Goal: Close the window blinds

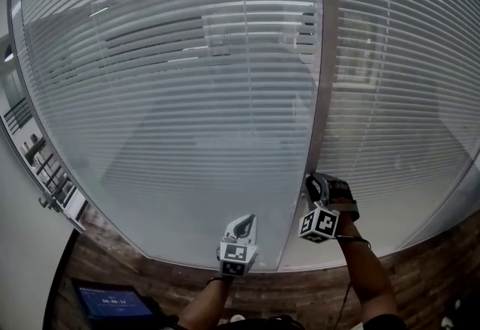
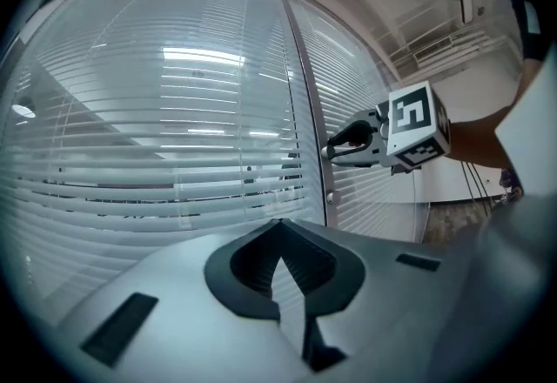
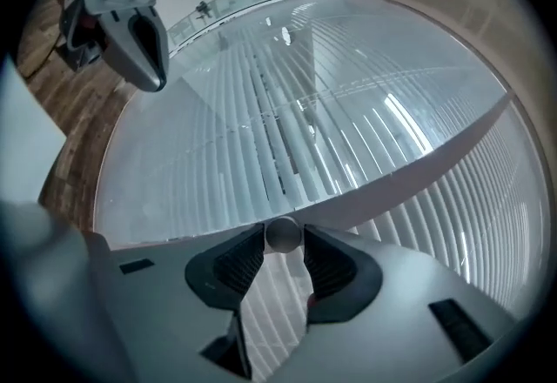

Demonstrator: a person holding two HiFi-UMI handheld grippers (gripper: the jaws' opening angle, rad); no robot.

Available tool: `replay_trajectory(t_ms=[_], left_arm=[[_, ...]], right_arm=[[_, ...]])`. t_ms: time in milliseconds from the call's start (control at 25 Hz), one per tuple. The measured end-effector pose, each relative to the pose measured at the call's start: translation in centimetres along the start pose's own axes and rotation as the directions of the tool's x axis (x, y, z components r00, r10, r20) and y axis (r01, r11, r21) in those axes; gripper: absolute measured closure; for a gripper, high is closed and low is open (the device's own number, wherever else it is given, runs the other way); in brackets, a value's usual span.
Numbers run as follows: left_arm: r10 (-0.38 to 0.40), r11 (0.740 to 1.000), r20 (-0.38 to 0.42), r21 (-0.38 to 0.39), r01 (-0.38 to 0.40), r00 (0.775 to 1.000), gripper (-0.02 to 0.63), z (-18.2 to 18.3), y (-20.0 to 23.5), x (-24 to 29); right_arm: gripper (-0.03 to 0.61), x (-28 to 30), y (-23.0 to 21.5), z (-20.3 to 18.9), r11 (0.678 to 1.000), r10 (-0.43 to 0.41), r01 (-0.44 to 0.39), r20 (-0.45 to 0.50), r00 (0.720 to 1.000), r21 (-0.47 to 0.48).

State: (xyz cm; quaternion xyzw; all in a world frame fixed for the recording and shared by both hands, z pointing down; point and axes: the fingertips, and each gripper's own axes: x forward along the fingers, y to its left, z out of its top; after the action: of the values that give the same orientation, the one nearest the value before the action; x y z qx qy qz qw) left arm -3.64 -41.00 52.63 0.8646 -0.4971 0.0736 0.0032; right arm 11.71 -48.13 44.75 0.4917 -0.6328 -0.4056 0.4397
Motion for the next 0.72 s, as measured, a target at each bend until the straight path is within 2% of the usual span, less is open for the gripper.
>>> replay_trajectory(t_ms=[120, 160, 200, 240, 280, 360, 400, 440, 480, 520, 600, 680, 720], left_arm=[[0.011, 1.000, 0.006, 0.010, -0.011, 1.000, 0.614, -0.2, 0.2, 0.1], [0.011, 1.000, 0.006, 0.009, -0.011, 1.000, 0.614, -0.3, 0.2, 0.1], [0.008, 1.000, 0.009, 0.008, -0.008, 1.000, 0.614, -0.3, 0.0, 0.2], [0.003, 1.000, 0.012, 0.008, -0.003, 1.000, 0.614, -0.3, -0.1, 0.2], [0.001, 1.000, 0.016, 0.010, -0.001, 1.000, 0.614, -0.4, -0.2, 0.3], [0.006, 1.000, 0.020, 0.020, -0.006, 1.000, 0.614, -0.7, 0.0, 0.5], [0.007, 1.000, 0.019, 0.016, -0.007, 1.000, 0.614, -0.8, 0.0, 0.5], [0.004, 1.000, 0.016, 0.005, -0.004, 1.000, 0.614, -0.9, 0.0, 0.5], [0.002, 1.000, 0.013, -0.005, -0.002, 1.000, 0.614, -1.0, 0.0, 0.6], [0.003, 1.000, 0.011, -0.005, -0.003, 1.000, 0.614, -1.1, 0.0, 0.6], [0.010, 1.000, 0.014, 0.001, -0.010, 1.000, 0.614, -1.1, 0.1, 0.6], [0.015, 1.000, 0.020, -0.003, -0.015, 1.000, 0.614, -0.8, 0.1, 0.5], [0.015, 1.000, 0.015, -0.007, -0.015, 1.000, 0.614, -0.8, 0.1, 0.4]], right_arm=[[0.444, -0.5, -0.8, 0.7, 0.979, -0.034, 0.029, 0.021, 0.999, 0.202], [0.428, -0.8, -1.2, 1.0, 0.956, -0.040, 0.032, 0.022, 0.999, 0.292], [0.425, -1.1, -1.6, 1.3, 0.919, -0.043, 0.029, 0.028, 0.999, 0.394], [0.416, -1.4, -1.9, 1.3, 0.863, -0.044, 0.016, 0.043, 0.998, 0.505], [0.412, -1.4, -1.9, 1.0, 0.782, -0.046, -0.007, 0.069, 0.997, 0.623], [0.413, -1.3, -2.3, 0.2, 0.554, -0.081, -0.061, 0.127, 0.989, 0.830], [0.412, -1.4, -2.4, -0.2, 0.446, -0.107, -0.076, 0.137, 0.985, 0.892], [0.413, -1.3, -2.3, -0.6, 0.363, -0.126, -0.081, 0.135, 0.983, 0.928], [0.413, -1.2, -2.1, -1.0, 0.302, -0.135, -0.079, 0.124, 0.983, 0.950], [0.413, -1.1, -1.7, -1.2, 0.258, -0.135, -0.072, 0.110, 0.985, 0.963], [0.413, -1.3, -1.5, -1.1, 0.196, -0.125, -0.067, 0.092, 0.988, 0.978], [0.417, -1.4, -1.6, -1.1, 0.155, -0.139, -0.072, 0.094, 0.986, 0.985], [0.454, -1.3, -1.5, -1.3, 0.142, -0.147, -0.074, 0.095, 0.985, 0.987]])
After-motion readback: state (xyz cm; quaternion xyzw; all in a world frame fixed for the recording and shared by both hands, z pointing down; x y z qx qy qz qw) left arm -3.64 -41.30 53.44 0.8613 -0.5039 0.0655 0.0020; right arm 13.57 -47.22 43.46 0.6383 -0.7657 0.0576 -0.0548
